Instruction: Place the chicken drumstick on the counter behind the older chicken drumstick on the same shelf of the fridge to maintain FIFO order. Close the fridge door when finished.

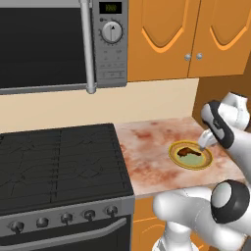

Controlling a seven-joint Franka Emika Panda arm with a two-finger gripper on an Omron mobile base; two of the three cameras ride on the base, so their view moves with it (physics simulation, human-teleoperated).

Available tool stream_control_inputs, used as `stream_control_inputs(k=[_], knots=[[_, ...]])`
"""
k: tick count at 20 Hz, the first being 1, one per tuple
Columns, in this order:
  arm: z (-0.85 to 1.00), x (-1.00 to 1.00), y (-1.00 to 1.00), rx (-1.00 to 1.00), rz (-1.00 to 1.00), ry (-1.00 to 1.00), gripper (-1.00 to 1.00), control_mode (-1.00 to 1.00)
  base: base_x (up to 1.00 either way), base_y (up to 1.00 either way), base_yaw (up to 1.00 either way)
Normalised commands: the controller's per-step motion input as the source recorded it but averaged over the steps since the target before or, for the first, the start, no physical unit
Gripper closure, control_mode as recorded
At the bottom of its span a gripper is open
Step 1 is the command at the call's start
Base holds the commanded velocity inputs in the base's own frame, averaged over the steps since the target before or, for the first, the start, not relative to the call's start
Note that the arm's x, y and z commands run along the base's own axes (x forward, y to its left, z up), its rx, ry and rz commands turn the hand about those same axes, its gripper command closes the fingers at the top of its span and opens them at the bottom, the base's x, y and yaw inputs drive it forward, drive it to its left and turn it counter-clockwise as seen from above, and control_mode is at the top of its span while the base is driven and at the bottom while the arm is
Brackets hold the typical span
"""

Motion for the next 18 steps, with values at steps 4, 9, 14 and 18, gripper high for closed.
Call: stream_control_inputs(k=[4, 9, 14, 18], knots=[[-0.46, 0.40, -0.07, -0.05, 0.08, 0.08, -1.00, -1.00, 0.00, 0.00, 0.00], [-0.40, 0.40, -0.04, -0.02, 0.12, 0.00, -1.00, -1.00, 0.00, 0.00, 0.00], [-0.25, 0.45, -0.03, 0.00, 0.11, 0.00, -1.00, -1.00, 0.00, 0.00, 0.00], [-0.18, 0.39, -0.02, 0.00, 0.09, 0.00, -1.00, -1.00, 0.00, 0.00, 0.00]])
